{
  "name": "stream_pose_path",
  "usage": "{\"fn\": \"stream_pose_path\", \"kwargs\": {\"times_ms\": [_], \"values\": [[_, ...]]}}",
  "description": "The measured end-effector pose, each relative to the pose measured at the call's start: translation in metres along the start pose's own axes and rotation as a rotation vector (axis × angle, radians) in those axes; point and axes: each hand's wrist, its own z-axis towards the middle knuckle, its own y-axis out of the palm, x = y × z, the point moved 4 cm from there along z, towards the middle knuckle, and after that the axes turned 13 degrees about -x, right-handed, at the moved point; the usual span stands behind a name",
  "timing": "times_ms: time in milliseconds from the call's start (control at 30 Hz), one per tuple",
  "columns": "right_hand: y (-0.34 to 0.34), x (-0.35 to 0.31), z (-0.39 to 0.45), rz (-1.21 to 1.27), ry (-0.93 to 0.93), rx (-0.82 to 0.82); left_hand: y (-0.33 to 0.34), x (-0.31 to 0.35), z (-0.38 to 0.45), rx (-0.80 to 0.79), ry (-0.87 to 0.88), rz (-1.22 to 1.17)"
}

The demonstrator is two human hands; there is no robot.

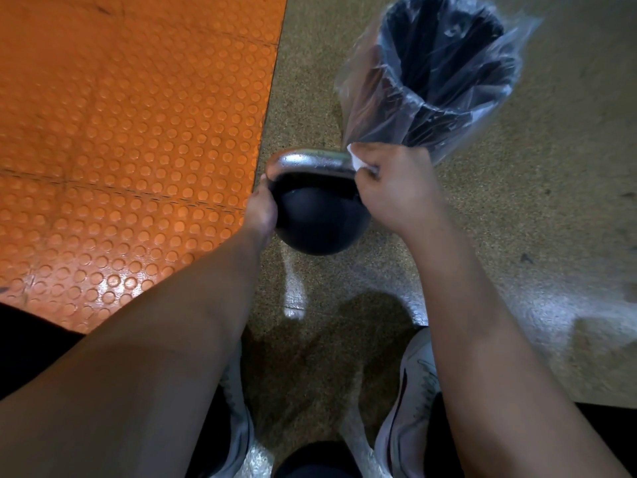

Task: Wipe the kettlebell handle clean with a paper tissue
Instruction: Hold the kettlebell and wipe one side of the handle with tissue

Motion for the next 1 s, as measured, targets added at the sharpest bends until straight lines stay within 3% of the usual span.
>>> {"fn": "stream_pose_path", "kwargs": {"times_ms": [133,300,467,633,733,867,1000], "values": [[0.011,-0.007,-0.013,-0.074,-0.157,0.068,-0.001,-0.001,0.0,0.001,-0.004,0.003],[0.003,0.003,-0.003,-0.032,-0.076,0.123,-0.004,-0.003,0.003,-0.022,-0.023,0.0],[0.007,-0.015,-0.007,-0.019,-0.197,0.124,-0.002,-0.002,0.002,0.004,-0.015,-0.02],[0.004,0.009,0.0,-0.001,-0.045,0.125,-0.003,-0.005,0.004,0.003,-0.021,-0.028],[0.014,-0.001,-0.002,-0.028,-0.15,0.142,-0.002,-0.004,0.005,0.012,-0.021,-0.021],[0.033,0.005,-0.028,-0.032,-0.243,0.307,-0.003,-0.005,0.006,0.017,-0.005,-0.008],[0.036,0.018,-0.025,-0.065,-0.22,0.481,-0.002,-0.004,0.007,0.015,-0.002,-0.002]]}}
